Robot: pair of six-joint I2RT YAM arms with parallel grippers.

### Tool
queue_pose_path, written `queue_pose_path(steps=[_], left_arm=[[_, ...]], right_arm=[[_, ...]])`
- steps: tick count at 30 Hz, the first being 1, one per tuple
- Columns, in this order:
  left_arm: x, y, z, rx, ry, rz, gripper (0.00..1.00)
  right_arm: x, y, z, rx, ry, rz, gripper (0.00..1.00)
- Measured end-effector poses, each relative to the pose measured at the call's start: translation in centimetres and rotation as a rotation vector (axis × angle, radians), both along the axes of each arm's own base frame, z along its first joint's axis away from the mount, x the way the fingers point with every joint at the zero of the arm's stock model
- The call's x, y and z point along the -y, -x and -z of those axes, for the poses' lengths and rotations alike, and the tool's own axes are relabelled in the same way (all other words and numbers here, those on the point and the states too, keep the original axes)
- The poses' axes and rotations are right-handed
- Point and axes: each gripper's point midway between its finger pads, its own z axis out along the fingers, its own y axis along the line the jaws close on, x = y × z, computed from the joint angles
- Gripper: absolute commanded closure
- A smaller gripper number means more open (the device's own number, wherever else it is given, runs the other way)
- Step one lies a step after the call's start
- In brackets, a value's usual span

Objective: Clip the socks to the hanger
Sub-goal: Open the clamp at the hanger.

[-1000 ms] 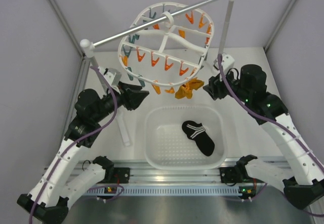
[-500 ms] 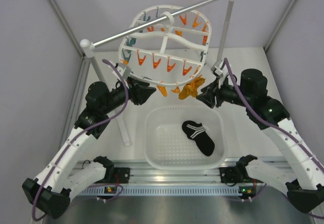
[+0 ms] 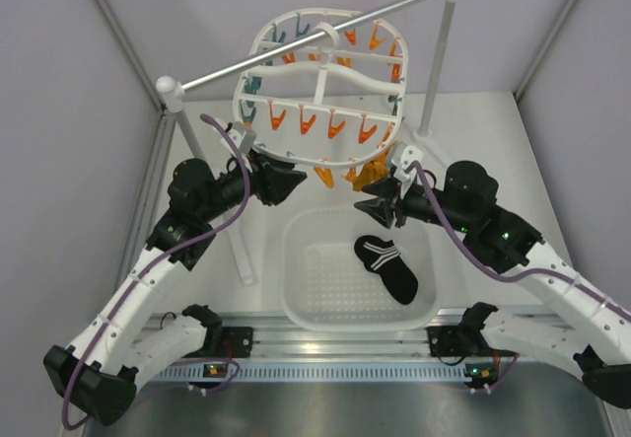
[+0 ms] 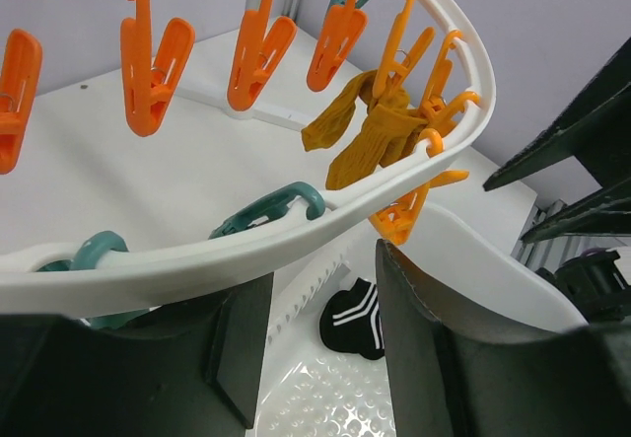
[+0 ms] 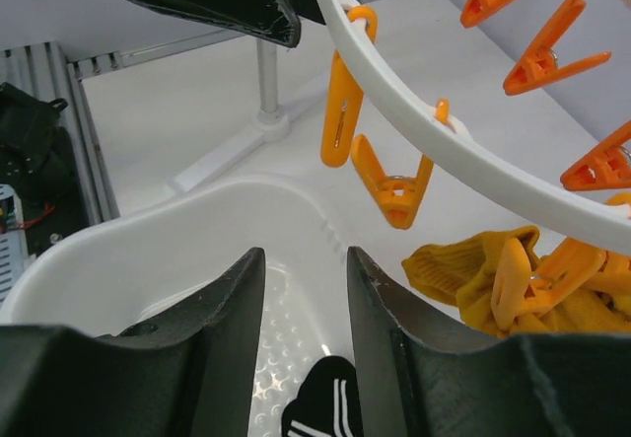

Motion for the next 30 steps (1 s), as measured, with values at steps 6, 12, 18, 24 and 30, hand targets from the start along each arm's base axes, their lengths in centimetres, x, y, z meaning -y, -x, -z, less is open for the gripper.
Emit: queue_pose_path(steps=[6, 12, 18, 24, 30], left_arm=[[0.0, -0.1, 0.0, -0.013, 0.008, -0.007, 0.49], [-0.2, -0.2, 0.3, -0.026, 0.005, -0.022, 0.49], [-0.3, -0.3, 0.3, -0.029, 0.004, -0.029, 0.49], [-0.2, -0.4, 0.5, -0.037, 0.004, -0.027, 0.48], [-0.1, -0.2, 0.6, -0.041, 0.002, -0.017, 0.48]], right_arm=[[-0.4, -3.4, 1.7, 0.077, -0.015, 0.13, 0.55], [0.1, -5.6, 2.4, 0.151, -0.027, 0.229, 0.53], [-0.6, -6.5, 1.0, 0.21, -0.084, 0.238, 0.52], [-1.7, -6.9, 0.8, 0.233, -0.102, 0.208, 0.53], [-2.2, -6.9, 1.0, 0.23, -0.104, 0.189, 0.57]])
